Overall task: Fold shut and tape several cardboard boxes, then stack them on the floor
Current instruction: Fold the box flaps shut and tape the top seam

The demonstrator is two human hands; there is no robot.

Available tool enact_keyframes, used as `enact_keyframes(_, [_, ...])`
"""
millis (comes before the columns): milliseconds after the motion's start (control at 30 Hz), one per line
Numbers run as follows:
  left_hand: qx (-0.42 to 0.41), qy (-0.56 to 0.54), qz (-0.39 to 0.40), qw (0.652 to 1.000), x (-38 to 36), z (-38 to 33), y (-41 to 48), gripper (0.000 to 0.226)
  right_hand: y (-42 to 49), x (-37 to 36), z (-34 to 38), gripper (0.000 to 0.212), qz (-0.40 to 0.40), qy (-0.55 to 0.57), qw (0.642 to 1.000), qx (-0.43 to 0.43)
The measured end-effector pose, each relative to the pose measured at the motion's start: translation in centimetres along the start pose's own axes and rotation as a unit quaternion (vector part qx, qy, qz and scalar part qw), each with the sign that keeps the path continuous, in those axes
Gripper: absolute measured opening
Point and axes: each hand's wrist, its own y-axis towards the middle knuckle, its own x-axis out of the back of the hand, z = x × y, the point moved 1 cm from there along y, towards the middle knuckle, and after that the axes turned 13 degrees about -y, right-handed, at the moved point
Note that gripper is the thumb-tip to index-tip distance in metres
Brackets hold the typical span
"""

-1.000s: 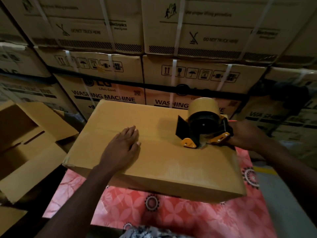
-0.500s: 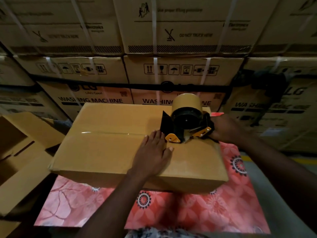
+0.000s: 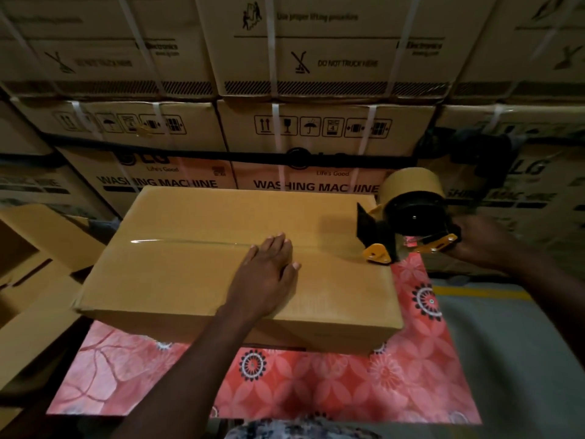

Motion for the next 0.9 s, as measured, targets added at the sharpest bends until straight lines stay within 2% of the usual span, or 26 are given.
enact_keyframes(100, [0.01, 0.012, -0.023, 1.0, -0.3, -1.3, 0.4, 0.076, -0.2, -1.8, -0.8, 0.023, 0.023, 0.01, 1.0, -0.016])
enact_keyframes(200, [0.0, 0.008, -0.008, 1.0, -1.2, -3.8, 1.2, 0.075, -0.1, -2.5, -1.0, 0.019, 0.024, 0.031, 0.999, -0.017])
enact_keyframes(333, [-0.064, 0.006, 0.044, 0.997, -3.3, -7.9, 2.5, 0.079, -0.5, -3.1, -0.7, 0.035, 0.053, 0.099, 0.993, -0.042])
enact_keyframes(433, [-0.094, 0.007, 0.086, 0.992, -5.0, -10.4, 3.2, 0.094, -1.2, -3.6, -0.8, 0.026, 0.046, 0.178, 0.981, -0.061])
enact_keyframes(500, [-0.093, 0.019, 0.101, 0.99, -6.0, -11.6, 3.3, 0.107, -1.7, -3.9, -0.5, 0.039, 0.027, 0.218, 0.973, -0.071])
enact_keyframes(533, [-0.087, 0.022, 0.101, 0.991, -6.3, -11.9, 3.4, 0.113, -1.9, -4.0, -0.4, 0.039, 0.021, 0.234, 0.969, -0.078])
enact_keyframes(600, [-0.068, 0.024, 0.091, 0.993, -6.8, -12.3, 3.7, 0.118, -2.1, -4.3, 0.1, 0.034, -0.003, 0.242, 0.966, -0.089])
enact_keyframes(733, [-0.042, 0.002, 0.074, 0.996, -7.1, -13.3, 4.0, 0.104, -2.0, -4.9, 0.5, 0.028, -0.029, 0.25, 0.963, -0.1])
enact_keyframes(833, [-0.043, -0.015, 0.059, 0.997, -7.2, -13.9, 3.8, 0.103, -1.6, -4.9, 0.2, 0.023, -0.037, 0.213, 0.969, -0.12])
enact_keyframes(900, [-0.042, -0.021, 0.057, 0.997, -7.2, -13.8, 3.7, 0.102, -1.4, -4.7, -0.4, 0.028, -0.025, 0.17, 0.979, -0.106])
